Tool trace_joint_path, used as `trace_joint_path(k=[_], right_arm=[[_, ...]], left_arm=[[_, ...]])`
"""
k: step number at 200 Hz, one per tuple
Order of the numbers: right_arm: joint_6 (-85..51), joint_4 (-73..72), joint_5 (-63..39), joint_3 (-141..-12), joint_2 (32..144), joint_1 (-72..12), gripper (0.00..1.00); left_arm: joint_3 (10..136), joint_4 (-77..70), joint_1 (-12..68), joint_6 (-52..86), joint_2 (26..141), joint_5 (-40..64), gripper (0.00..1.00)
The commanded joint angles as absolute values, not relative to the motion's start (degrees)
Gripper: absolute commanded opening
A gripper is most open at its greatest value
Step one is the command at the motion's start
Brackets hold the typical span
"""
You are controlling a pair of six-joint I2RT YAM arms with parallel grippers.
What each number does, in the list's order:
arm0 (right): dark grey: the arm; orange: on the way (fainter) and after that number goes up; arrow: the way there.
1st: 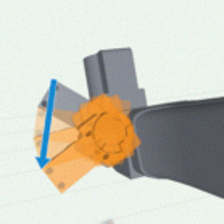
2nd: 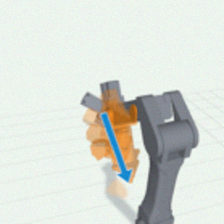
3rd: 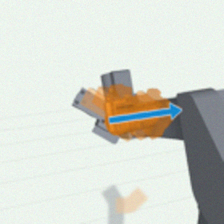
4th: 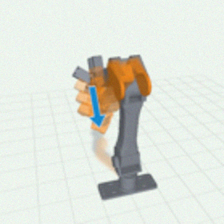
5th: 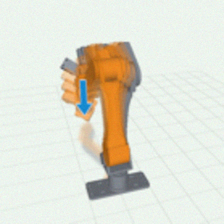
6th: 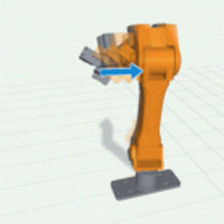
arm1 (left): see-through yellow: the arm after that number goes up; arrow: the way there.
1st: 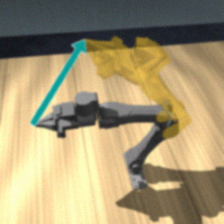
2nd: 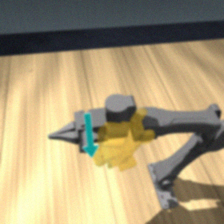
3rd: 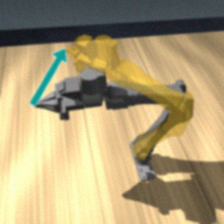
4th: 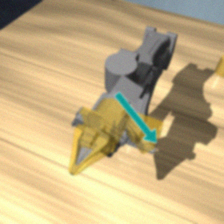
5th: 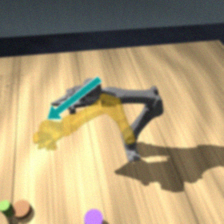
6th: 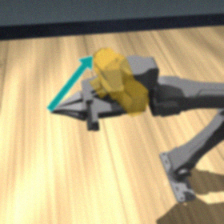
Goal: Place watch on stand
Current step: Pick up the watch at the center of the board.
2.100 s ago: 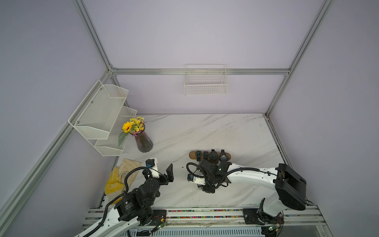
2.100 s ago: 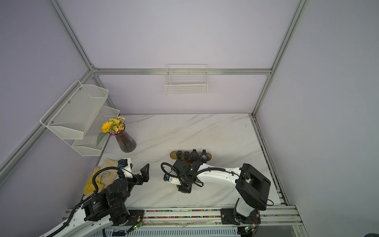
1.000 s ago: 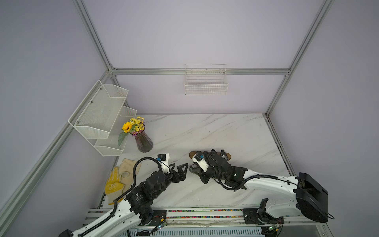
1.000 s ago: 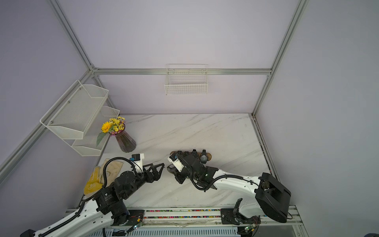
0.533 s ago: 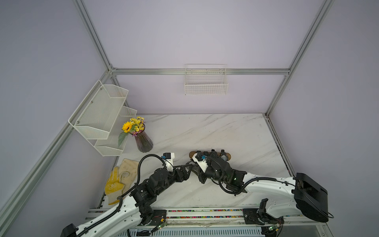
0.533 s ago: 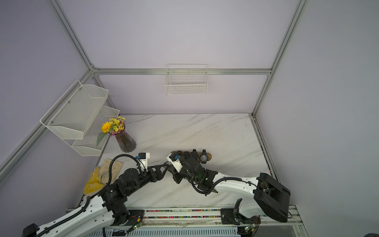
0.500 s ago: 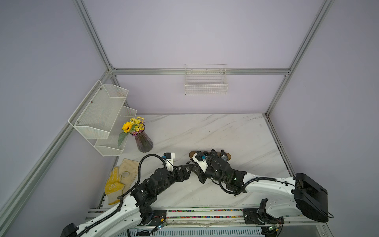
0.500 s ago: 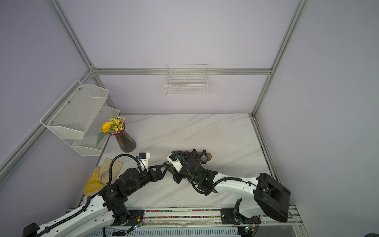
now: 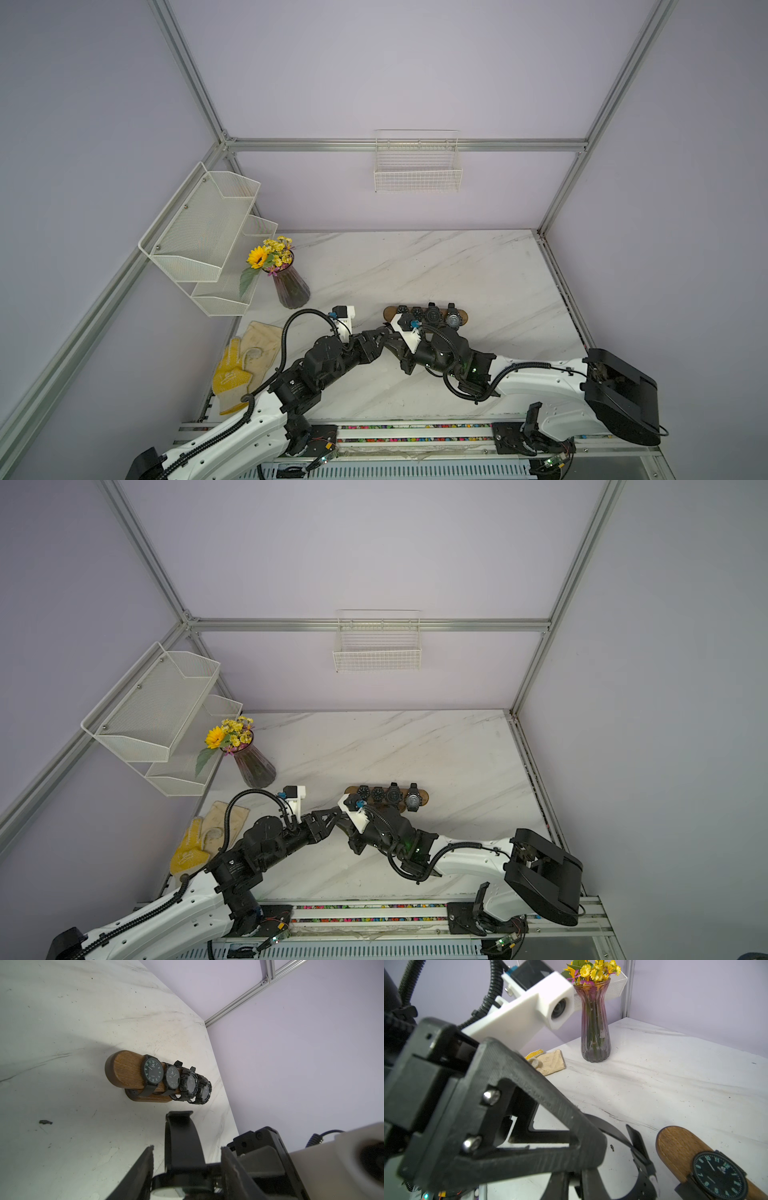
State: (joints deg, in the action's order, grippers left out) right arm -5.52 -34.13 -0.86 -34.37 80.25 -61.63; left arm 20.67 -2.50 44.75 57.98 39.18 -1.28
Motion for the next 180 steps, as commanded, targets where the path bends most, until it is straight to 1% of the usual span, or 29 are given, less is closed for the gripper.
trace_joint_path(k=[1, 17, 40, 55, 69, 94, 117, 121, 151, 180], right_arm=[[-5.0, -39.2, 0.0, -33.9, 80.4, -62.2, 0.00], [-4.9, -39.3, 0.1, -33.7, 80.2, -62.5, 0.00], [-4.3, -38.0, 0.1, -34.3, 80.6, -62.7, 0.01], [-4.0, -37.1, 0.7, -34.5, 80.3, -62.9, 0.02], [-4.2, -36.3, 1.1, -34.3, 79.6, -62.9, 0.05], [-4.4, -34.5, 1.3, -34.0, 78.8, -62.9, 0.12], [-4.4, -33.5, 1.3, -33.1, 78.8, -62.9, 0.23], [-4.3, -33.4, 1.2, -32.8, 77.2, -62.9, 0.25], [-2.7, -32.6, 0.8, -30.9, 75.1, -62.8, 0.38], [-0.4, -30.3, 0.3, -30.0, 73.6, -62.4, 0.42]], left_arm=[[19.6, -5.4, 44.3, 58.4, 39.3, 0.4, 0.42], [20.2, -4.5, 44.2, 57.8, 39.8, 0.6, 0.35], [21.2, -4.0, 44.0, 56.5, 40.7, 0.7, 0.27], [21.6, -3.9, 44.0, 56.2, 40.6, 0.5, 0.24], [21.9, -3.4, 44.0, 56.2, 40.4, 0.0, 0.21], [21.9, -3.4, 43.7, 56.2, 39.9, -0.5, 0.16], [22.4, -3.5, 43.3, 56.1, 39.9, 0.1, 0.13], [22.5, -3.5, 43.2, 56.1, 39.8, 0.2, 0.13], [22.6, -3.6, 42.8, 56.2, 39.7, 1.1, 0.12], [22.8, -3.8, 42.6, 56.4, 39.7, 2.1, 0.11]])
